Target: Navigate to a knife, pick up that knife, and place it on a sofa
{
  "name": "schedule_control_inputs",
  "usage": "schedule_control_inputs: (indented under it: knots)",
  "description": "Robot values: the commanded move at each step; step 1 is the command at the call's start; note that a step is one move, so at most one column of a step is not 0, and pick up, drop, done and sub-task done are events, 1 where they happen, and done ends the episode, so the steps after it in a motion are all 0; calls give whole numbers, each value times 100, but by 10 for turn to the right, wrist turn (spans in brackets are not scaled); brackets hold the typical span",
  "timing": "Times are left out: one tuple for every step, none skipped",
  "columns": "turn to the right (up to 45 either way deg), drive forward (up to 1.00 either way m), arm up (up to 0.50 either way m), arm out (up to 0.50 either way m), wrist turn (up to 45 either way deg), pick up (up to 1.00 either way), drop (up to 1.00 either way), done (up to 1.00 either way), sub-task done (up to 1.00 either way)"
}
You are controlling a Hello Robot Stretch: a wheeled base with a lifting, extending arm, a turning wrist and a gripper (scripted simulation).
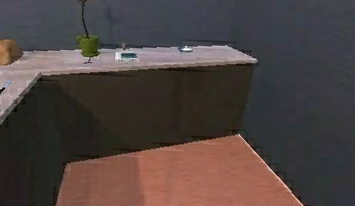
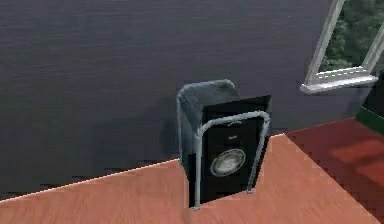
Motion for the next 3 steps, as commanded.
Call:
schedule_control_inputs:
  knots:
    - [-150,0,0,0,0,0,0,0,0]
    - [0,5,0,0,0,0,0,0,0]
    - [0,35,0,0,0,0,0,0,0]
